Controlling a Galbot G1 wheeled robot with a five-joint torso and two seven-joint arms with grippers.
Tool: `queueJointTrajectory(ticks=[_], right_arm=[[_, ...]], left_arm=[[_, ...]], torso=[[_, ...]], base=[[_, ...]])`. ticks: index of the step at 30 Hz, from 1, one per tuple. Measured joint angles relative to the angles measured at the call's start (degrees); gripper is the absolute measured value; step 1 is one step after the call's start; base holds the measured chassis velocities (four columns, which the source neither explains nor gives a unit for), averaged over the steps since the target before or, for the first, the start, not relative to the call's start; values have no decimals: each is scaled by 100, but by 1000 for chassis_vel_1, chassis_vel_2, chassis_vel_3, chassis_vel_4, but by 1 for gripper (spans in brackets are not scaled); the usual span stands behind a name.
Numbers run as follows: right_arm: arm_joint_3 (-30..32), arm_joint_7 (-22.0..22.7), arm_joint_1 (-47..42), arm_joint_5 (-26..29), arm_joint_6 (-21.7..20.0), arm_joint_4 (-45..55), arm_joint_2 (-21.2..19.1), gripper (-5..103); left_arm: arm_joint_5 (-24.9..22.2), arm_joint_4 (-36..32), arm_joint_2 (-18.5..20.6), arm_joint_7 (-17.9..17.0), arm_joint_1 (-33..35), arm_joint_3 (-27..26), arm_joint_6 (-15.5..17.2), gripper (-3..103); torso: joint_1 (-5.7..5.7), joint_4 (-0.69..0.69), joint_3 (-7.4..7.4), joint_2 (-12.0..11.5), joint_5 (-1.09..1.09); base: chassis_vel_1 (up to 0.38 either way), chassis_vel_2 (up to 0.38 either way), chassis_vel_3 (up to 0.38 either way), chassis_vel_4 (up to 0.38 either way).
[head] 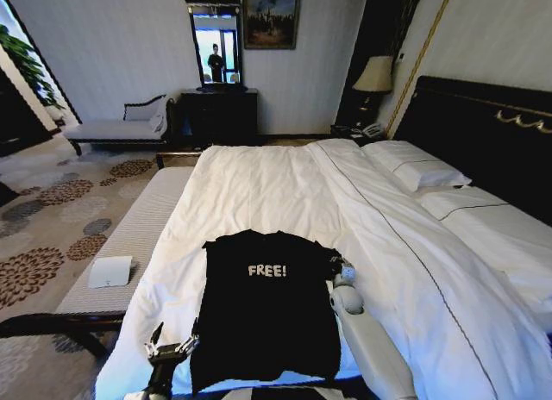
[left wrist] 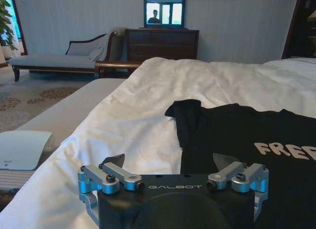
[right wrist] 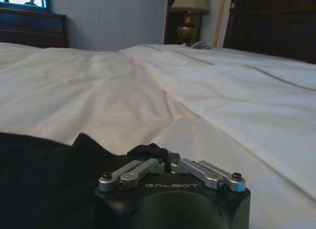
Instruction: Fold the clothes on the bed.
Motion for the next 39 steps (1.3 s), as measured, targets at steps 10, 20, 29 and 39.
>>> queueJointTrajectory(ticks=[10,20,29,39], right_arm=[[66,24,-143,-65,-25,81,-22,0],[93,12,-182,-77,-84,154,-8,26],[374,32,-546,-7,-89,495,-139,59],[617,62,-1419,-105,-82,1611,-174,96]], left_arm=[[24,-9,21,-16,-19,23,22,100],[-265,-9,91,-41,-114,-29,147,100],[-816,93,220,-143,-568,-224,451,100],[-1293,935,555,-117,-2270,-699,1361,100]], torso=[[0,-1,0,0,0],[0,-1,0,0,-1],[0,-1,1,0,-1],[0,-1,1,0,-1]], base=[[0,0,0,0],[0,0,0,0],[0,0,0,0],[0,0,0,0]])
